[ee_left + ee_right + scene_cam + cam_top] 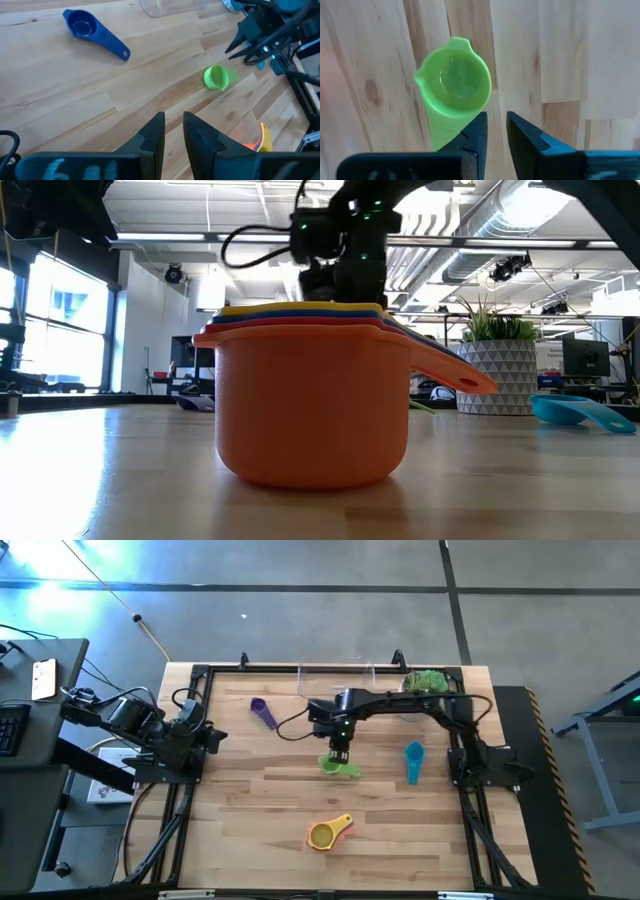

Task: Nest measuring cups in basket
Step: Stack the green measuring cup on top of the yellow measuring cup

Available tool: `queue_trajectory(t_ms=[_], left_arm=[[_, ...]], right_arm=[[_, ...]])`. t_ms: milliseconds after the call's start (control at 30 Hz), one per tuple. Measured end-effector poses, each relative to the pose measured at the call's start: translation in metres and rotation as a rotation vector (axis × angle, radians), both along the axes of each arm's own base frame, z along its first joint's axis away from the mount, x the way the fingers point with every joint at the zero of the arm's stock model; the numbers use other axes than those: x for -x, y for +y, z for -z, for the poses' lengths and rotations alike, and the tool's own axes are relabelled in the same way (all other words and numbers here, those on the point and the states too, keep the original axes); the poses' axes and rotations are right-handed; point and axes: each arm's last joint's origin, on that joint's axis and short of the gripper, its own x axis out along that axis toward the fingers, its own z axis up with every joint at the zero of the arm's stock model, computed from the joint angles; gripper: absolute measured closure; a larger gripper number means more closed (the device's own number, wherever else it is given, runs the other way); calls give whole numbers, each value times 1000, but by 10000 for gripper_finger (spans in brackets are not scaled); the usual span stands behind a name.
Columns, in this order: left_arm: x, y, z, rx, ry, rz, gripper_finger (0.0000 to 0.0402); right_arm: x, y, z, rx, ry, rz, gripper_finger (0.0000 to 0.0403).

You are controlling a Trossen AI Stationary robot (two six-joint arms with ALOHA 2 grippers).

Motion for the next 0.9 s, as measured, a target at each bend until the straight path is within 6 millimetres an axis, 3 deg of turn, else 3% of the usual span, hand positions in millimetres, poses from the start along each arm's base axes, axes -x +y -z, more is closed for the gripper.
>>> queue_trajectory(t_ms=[367,567,900], left_arm=[[0,0,0,-6,-4,-8,341],[0,0,0,1,-11,-23,341],[0,1,0,-2,-17,-35,341]], right_arm=[[37,5,10,-9,-204,140,339],[36,6,11,3,-233,104,326],[29,8,12,-43,-323,29,242]])
